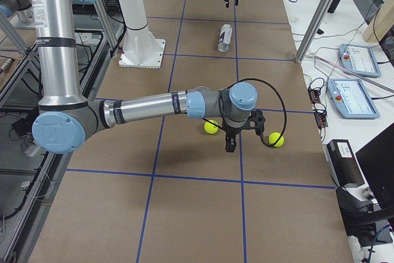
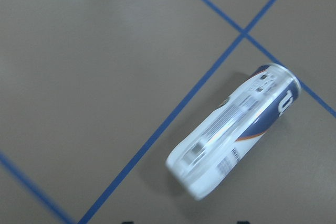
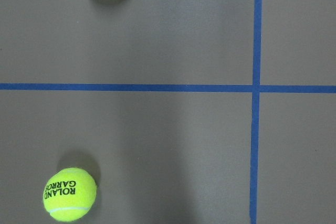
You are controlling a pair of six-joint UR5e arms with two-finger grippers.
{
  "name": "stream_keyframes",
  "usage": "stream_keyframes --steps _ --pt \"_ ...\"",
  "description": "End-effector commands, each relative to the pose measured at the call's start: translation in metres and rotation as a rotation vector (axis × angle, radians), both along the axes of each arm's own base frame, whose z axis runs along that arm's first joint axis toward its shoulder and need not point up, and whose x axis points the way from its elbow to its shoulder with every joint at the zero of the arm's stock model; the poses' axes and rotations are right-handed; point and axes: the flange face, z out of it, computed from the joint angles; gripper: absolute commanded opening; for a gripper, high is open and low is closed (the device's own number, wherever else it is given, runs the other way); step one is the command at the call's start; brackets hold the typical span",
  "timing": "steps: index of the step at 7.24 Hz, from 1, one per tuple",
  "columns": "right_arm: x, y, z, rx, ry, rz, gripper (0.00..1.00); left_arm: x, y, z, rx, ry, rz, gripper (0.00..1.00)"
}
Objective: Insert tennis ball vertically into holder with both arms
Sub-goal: 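Reach the left gripper down to the white Wilson can and grasp it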
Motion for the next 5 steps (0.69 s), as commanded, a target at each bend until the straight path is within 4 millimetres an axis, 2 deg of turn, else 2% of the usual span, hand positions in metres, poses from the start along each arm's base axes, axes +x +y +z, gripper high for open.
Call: stream_keyframes --steps 1,2,3,4,5 --pt "-0.002 0.001 -0.003 0.01 -0.003 -0.005 1.0 0.067 0.012 -0.048 0.175 -0.023 0.067 0.86" --pt "-0.002 0.001 -0.004 0.012 -0.003 -0.005 1.0 0.078 0.004 -0.049 0.252 -0.055 0.099 0.93" --pt "-0.002 0.001 -0.006 0.016 -0.003 -0.005 1.0 0.11 0.006 -0.053 0.366 -0.122 0.122 0.98" --pt "-0.002 0.001 -0.009 0.016 -0.014 -0.007 1.0 0.133 0.017 -0.051 0.457 -0.176 0.144 0.98" --pt "-0.004 0.002 -0.009 0.011 -0.038 -0.009 1.0 0.146 0.023 -0.047 0.482 -0.188 0.182 0.98"
